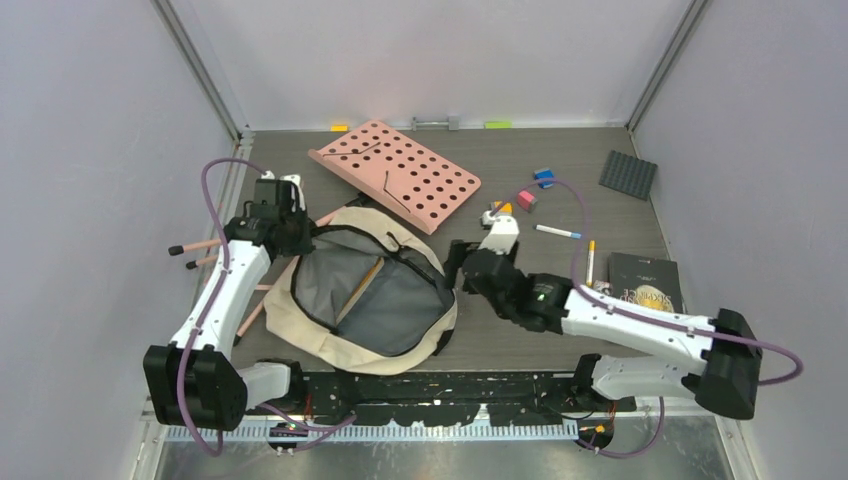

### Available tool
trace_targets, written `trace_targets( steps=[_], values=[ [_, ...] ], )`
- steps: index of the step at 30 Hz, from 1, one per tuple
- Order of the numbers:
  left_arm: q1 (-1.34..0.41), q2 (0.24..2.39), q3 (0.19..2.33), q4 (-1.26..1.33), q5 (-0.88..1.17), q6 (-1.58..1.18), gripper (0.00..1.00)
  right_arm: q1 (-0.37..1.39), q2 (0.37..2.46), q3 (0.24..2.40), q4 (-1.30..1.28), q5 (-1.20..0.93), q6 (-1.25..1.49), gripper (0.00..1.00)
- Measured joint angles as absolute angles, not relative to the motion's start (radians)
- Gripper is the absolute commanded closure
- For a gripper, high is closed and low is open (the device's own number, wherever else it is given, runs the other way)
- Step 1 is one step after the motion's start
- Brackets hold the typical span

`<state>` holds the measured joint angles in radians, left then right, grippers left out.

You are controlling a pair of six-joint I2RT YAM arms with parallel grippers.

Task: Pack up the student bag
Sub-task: Place the book in the student bag, then adjust the book at the corner of the board.

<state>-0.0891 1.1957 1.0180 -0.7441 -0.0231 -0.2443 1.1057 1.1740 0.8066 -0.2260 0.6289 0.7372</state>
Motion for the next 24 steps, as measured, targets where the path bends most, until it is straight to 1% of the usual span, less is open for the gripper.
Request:
trace_targets(
  steps=[1,3,6,8,11,13,15,17,20,24],
  values=[
    [-0.089,1.198,1.019,-0.751,-0.023,-0.243,0.90,1.092,1.146,0.820,-0.321,0.644,0.750,0.04],
    [-0.089,1.198,1.020,-0.760,-0.022,-0.241,0.86,0.981,1.098,0.829,-0.482,0.666,0.776,0.01],
    [-0.089,1.198,1.027,-0.764,-0.016,-0.234,0.78,0.845,1.036,0.828,-0.668,0.687,0.797,0.00],
    [-0.089,1.198,1.030,-0.766,-0.014,-0.230,0.66,0.734,0.995,0.828,-0.746,0.686,0.799,0.00],
    [-0.089,1.198,1.030,-0.772,-0.015,-0.224,0.44,0.573,0.968,0.828,-0.793,0.686,0.786,0.00],
    [-0.089,1.199,1.030,-0.778,-0.015,-0.223,0.34,0.483,0.988,0.828,-0.794,0.686,0.767,0.00],
    [-0.089,1.200,1.031,-0.780,-0.017,-0.224,0.28,0.392,1.049,0.829,-0.784,0.683,0.741,0.00],
    [-0.089,1.200,1.031,-0.780,-0.018,-0.224,0.24,0.324,1.128,0.838,-0.779,0.681,0.717,0.00],
    [-0.089,1.200,1.031,-0.781,-0.017,-0.224,0.20,0.233,1.266,0.865,-0.773,0.679,0.677,0.00],
    [-0.089,1.200,1.031,-0.780,0.002,-0.225,0.16,0.140,1.377,0.898,-0.773,0.683,0.624,0.00]
  ],
)
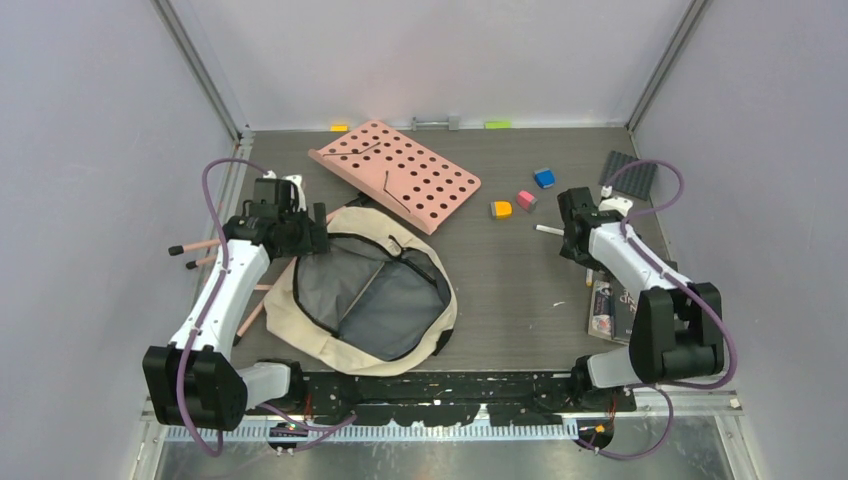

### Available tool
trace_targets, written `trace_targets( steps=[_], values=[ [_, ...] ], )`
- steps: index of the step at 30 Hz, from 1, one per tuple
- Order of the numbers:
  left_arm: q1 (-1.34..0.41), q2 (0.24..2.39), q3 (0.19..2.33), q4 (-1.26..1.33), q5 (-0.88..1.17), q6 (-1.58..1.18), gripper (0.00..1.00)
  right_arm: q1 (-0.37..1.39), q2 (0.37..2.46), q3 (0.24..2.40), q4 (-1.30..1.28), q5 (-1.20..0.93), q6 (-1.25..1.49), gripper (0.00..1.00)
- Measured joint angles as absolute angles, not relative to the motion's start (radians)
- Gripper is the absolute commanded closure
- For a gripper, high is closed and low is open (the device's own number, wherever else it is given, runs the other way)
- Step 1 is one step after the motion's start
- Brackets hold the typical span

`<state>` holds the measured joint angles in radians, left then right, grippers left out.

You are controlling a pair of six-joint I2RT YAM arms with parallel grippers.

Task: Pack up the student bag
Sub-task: Adjust the book at the corner of the board.

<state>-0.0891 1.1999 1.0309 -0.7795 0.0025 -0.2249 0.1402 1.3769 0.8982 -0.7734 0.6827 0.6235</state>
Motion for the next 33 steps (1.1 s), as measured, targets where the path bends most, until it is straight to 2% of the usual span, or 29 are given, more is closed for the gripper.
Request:
trace_targets(
  steps=[7,11,16,18,20,21,22,23,26,30,33],
  values=[
    [-0.089,1.191,1.031,-0.777,0.046,-0.227,0.15,-0.038,1.534,0.963,-0.764,0.678,0.544,0.01],
    [-0.089,1.190,1.031,-0.776,0.055,-0.228,0.15,-0.130,1.608,0.966,-0.749,0.645,0.500,0.05],
    [-0.089,1.190,1.031,-0.776,0.058,-0.228,0.14,-0.152,1.666,0.979,-0.741,0.606,0.453,0.06],
    [-0.089,1.190,1.031,-0.776,0.060,-0.228,0.14,-0.152,1.675,0.990,-0.742,0.604,0.445,0.10],
    [-0.089,1.190,1.031,-0.776,0.066,-0.228,0.14,-0.152,1.689,1.002,-0.743,0.608,0.438,0.20],
    [-0.089,1.190,1.031,-0.776,0.069,-0.228,0.14,-0.152,1.694,1.007,-0.745,0.613,0.434,0.31],
    [-0.089,1.190,1.031,-0.776,0.072,-0.228,0.14,-0.152,1.696,1.008,-0.746,0.619,0.430,0.37],
    [-0.089,1.190,1.031,-0.775,0.073,-0.228,0.15,-0.152,1.698,1.009,-0.751,0.627,0.423,0.50],
    [-0.089,1.187,1.031,-0.775,0.076,-0.228,0.14,-0.146,1.692,1.015,-0.749,0.651,0.397,0.72],
    [-0.089,1.177,1.031,-0.775,0.084,-0.229,0.15,-0.142,1.646,1.009,-0.737,0.636,0.398,0.92],
    [-0.089,1.176,1.031,-0.775,0.093,-0.231,0.15,-0.143,1.594,0.989,-0.722,0.607,0.414,0.99]
  ],
)
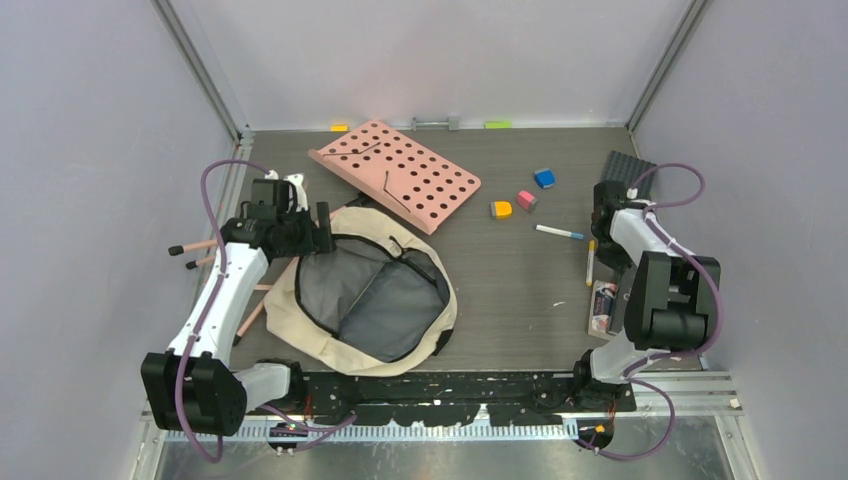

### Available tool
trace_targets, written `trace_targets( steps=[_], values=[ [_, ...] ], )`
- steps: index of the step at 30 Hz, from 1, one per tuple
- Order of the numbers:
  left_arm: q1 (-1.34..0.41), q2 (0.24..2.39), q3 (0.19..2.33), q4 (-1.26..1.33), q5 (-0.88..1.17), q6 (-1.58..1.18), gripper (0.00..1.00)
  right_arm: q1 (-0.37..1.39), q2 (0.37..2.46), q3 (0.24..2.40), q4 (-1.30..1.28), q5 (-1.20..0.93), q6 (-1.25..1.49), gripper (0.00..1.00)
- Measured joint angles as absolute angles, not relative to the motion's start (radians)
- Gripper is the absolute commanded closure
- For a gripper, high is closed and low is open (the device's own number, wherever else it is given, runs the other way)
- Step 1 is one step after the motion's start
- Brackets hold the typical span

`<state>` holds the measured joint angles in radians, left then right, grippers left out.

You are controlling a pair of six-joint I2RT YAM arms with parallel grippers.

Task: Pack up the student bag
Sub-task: Adjust the book at the corner of the board.

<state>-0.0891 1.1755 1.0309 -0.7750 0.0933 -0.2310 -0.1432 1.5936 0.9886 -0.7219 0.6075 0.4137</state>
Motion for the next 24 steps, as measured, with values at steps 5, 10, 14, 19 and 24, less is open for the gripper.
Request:
trace_targets(
  steps=[5,10,14,19,24],
  values=[
    [-0.089,1.174,1.031,-0.775,0.101,-0.232,0.15,-0.146,1.517,0.979,-0.722,0.600,0.422,0.99],
    [-0.089,1.174,1.031,-0.775,0.107,-0.232,0.14,-0.148,1.479,0.980,-0.721,0.620,0.434,0.49],
    [-0.089,1.174,1.031,-0.775,0.109,-0.232,0.14,-0.172,1.485,0.989,-0.727,0.627,0.451,0.19],
    [-0.089,1.174,1.031,-0.775,0.110,-0.233,0.14,-0.235,1.488,1.002,-0.707,0.595,0.462,0.11],
    [-0.091,1.174,1.031,-0.775,0.115,-0.233,0.13,-0.359,1.485,1.000,-0.667,0.518,0.478,0.09]
  ],
)
